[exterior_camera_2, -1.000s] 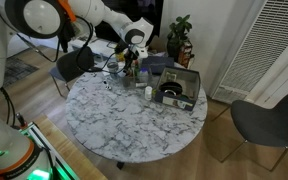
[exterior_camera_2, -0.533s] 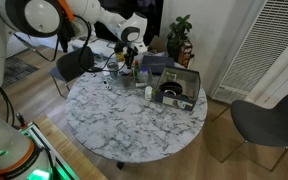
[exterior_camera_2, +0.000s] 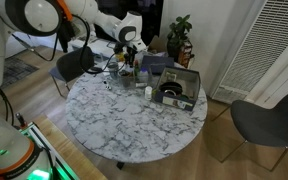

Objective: Pour the contents in the measuring cup into the cup

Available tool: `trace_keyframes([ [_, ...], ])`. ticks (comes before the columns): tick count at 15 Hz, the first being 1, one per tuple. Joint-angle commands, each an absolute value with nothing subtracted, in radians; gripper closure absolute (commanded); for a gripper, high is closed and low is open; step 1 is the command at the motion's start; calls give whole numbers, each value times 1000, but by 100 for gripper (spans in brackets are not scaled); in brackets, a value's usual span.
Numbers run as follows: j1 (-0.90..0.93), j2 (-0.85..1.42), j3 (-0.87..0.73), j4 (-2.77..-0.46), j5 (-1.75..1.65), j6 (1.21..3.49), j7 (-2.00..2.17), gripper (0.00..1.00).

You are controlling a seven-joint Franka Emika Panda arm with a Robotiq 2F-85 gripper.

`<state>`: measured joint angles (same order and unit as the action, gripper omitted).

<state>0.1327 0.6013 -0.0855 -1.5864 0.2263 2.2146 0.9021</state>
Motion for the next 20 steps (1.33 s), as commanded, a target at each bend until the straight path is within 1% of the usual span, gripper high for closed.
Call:
trace_keyframes([
  [1,119,601,-70,-1585,214,2214,909,95],
  [10,161,557,-91,-1690,111,2414,910,95],
  [16,188,491,-107,-1828,25,2544,904,95],
  [20,245,439,-151,-1912,-87,2627,948,95],
])
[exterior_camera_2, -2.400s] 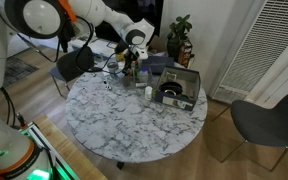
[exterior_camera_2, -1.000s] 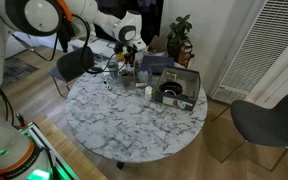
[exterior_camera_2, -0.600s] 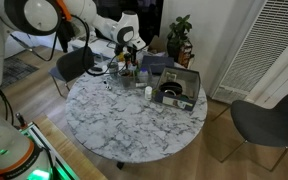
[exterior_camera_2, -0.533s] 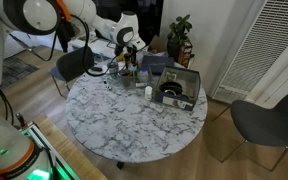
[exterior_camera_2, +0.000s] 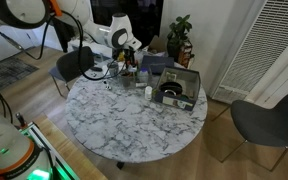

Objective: Pour the contents in the measuring cup into the cup

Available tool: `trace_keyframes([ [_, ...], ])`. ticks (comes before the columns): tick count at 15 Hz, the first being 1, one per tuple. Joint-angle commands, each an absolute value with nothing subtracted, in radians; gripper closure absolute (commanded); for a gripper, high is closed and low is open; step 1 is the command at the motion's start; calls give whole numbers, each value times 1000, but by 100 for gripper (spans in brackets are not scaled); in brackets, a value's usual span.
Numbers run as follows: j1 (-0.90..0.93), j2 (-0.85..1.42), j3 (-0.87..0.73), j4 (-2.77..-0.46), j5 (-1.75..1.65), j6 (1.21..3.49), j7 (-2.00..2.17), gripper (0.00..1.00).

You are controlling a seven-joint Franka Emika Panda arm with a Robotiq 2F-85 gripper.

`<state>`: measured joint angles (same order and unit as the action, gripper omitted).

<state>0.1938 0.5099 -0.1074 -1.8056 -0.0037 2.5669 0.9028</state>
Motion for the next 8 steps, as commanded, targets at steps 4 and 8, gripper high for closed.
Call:
trace_keyframes([
  [4,316,412,-212,-1959,-235,2655,1059,95],
  [8,394,401,-267,-1970,-424,2637,1241,95],
])
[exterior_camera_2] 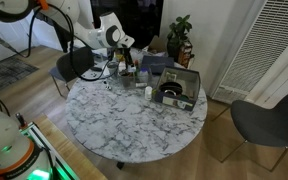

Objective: Pour the contents in the measuring cup into the cup

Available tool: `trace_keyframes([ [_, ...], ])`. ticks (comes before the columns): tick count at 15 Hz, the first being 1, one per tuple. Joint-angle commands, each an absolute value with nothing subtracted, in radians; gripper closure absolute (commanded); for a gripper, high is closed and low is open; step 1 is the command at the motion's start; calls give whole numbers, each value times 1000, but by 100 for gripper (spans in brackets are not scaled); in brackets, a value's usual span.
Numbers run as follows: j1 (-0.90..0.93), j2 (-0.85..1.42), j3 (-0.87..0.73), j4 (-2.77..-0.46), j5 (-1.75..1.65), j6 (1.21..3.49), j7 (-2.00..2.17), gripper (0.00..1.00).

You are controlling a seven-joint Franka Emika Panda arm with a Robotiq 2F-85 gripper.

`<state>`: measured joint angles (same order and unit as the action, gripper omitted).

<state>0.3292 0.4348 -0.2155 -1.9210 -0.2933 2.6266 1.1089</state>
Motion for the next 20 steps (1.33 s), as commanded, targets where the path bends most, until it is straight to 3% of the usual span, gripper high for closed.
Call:
trace_keyframes([
  [1,412,402,-276,-1965,-473,2631,1294,95],
  [3,432,404,-278,-1957,-552,2612,1385,95],
  [4,374,429,-229,-1922,-508,2619,1321,78],
  [10,389,429,-236,-1922,-544,2617,1366,78],
  [11,389,429,-236,-1922,-544,2617,1366,95],
  [20,421,437,-248,-1945,-677,2614,1521,95],
])
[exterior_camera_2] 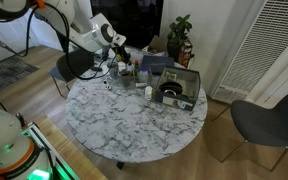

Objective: Pour the contents in the measuring cup into the cup

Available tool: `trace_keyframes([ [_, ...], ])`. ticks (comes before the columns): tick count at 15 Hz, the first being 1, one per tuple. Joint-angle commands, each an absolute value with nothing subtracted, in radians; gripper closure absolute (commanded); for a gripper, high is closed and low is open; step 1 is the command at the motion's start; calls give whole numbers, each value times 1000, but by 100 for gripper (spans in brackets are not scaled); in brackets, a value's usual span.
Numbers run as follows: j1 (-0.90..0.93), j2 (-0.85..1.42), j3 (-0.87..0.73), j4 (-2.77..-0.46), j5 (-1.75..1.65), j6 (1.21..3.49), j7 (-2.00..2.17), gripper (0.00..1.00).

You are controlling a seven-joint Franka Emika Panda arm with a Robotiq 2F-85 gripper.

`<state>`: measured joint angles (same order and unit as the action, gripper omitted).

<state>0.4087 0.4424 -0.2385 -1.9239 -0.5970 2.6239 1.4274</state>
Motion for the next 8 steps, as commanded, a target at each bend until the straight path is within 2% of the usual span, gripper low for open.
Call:
trace_keyframes([
  [1,425,435,-246,-1948,-709,2608,1553,95],
  [8,431,445,-197,-1937,-967,2485,1811,95],
])
